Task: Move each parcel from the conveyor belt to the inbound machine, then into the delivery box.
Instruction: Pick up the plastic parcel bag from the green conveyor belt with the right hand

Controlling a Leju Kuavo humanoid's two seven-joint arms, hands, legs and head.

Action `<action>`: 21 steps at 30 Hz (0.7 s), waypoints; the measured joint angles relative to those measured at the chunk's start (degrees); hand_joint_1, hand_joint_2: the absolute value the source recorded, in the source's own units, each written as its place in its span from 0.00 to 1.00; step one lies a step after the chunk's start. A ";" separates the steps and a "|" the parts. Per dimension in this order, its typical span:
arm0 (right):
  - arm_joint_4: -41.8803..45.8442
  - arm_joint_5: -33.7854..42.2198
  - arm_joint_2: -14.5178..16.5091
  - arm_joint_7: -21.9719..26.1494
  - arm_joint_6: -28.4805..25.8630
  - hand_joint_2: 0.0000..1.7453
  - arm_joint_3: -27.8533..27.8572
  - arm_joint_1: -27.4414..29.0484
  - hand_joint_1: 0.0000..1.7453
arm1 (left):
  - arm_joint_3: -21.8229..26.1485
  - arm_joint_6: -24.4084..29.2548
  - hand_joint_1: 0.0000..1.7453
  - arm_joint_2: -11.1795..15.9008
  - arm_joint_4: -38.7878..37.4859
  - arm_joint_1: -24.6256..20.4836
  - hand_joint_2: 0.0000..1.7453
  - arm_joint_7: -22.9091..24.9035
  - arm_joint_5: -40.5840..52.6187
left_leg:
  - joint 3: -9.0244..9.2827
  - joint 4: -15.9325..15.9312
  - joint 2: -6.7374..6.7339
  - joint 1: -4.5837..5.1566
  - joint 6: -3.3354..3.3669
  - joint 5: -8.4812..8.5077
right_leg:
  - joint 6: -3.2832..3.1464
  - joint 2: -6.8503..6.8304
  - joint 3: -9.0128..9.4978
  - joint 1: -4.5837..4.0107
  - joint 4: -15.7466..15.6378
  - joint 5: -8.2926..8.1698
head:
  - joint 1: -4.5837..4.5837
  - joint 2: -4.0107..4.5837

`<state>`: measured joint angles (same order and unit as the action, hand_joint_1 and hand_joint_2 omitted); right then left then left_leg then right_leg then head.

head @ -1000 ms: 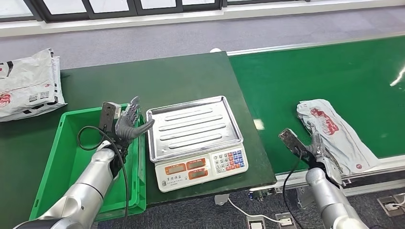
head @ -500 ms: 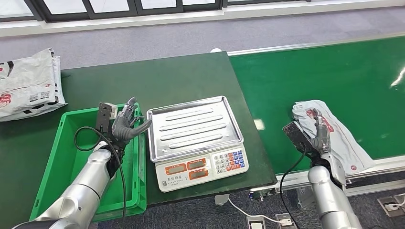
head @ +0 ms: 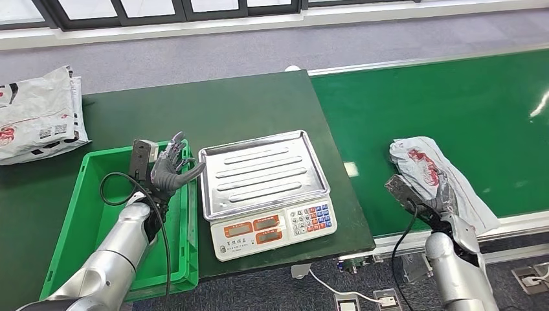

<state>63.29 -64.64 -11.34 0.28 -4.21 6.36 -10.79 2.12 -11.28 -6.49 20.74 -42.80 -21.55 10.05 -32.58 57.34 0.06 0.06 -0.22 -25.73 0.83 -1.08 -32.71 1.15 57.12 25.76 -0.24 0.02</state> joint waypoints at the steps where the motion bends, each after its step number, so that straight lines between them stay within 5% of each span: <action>1: 0.16 -0.43 -0.15 -0.42 0.26 1.00 0.00 0.05 0.00 | 0.00 0.00 0.00 0.00 0.04 -0.01 1.00 0.05 0.00 | -0.02 0.00 0.00 0.01 0.00 -0.01 | 0.00 0.01 0.00 0.01 0.00 0.00 | 0.00 0.00; 21: -1.73 -4.36 -1.91 -7.46 2.46 1.00 0.00 -0.42 0.00 | 0.00 -0.42 0.00 -0.03 0.09 0.06 1.00 0.48 0.00 | -0.18 -0.01 -0.01 0.03 0.05 -0.08 | 0.05 0.00 0.08 0.03 0.00 0.08 | 0.00 0.00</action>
<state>61.56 -69.00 -13.25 -7.18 -1.75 6.36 -11.21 2.12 -11.69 -6.52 20.83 -42.73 -21.07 10.05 -32.76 57.33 0.05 0.09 -0.17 -25.82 0.89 -1.08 -32.63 1.18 57.12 25.84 -0.24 0.02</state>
